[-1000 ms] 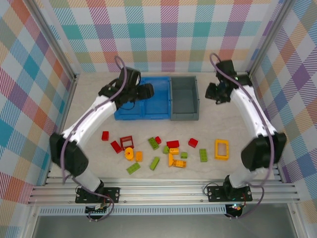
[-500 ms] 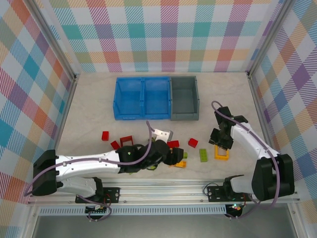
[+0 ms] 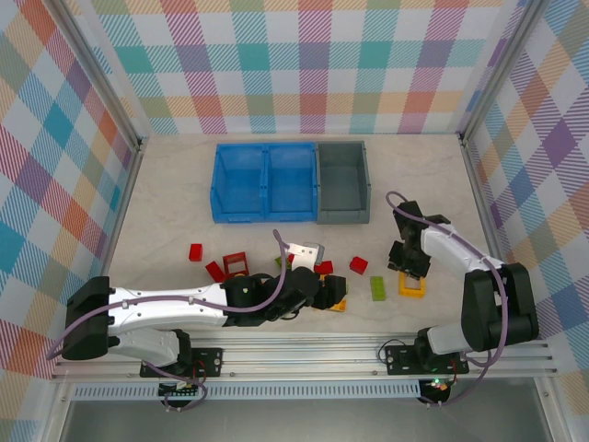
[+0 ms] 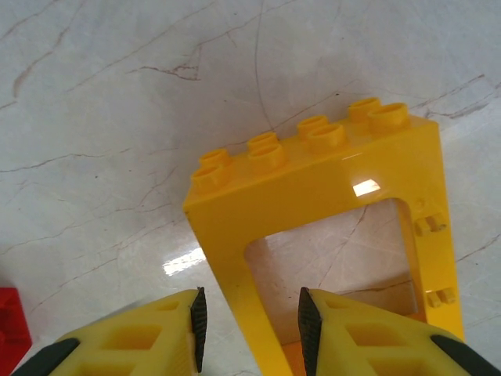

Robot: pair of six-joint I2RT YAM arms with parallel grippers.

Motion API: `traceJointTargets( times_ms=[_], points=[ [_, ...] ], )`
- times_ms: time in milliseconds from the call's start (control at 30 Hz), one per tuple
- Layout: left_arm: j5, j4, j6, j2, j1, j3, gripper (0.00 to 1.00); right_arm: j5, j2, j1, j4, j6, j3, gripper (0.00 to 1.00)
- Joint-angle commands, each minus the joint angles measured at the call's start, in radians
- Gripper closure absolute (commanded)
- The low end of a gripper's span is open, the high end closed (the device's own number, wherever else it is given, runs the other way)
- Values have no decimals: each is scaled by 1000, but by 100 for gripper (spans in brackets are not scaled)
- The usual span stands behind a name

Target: Sort the legos into containers by color

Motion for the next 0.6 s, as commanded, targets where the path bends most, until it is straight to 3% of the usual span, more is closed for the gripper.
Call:
traceJointTargets(
  times_ms=[0, 100, 367, 567],
  points=[
    [14, 33, 21, -7, -10, 28, 30, 8, 13, 6, 14, -2, -16, 63],
    [27, 49, 21, -3, -11, 21, 31, -7, 35, 6, 26, -16, -8, 67],
    [9, 22, 27, -13, -11, 29, 32, -12, 67, 12, 43, -57, 33, 88],
    [-99, -141, 73, -47, 6, 148, 32, 38, -12, 130, -23, -140, 225, 95]
  ],
)
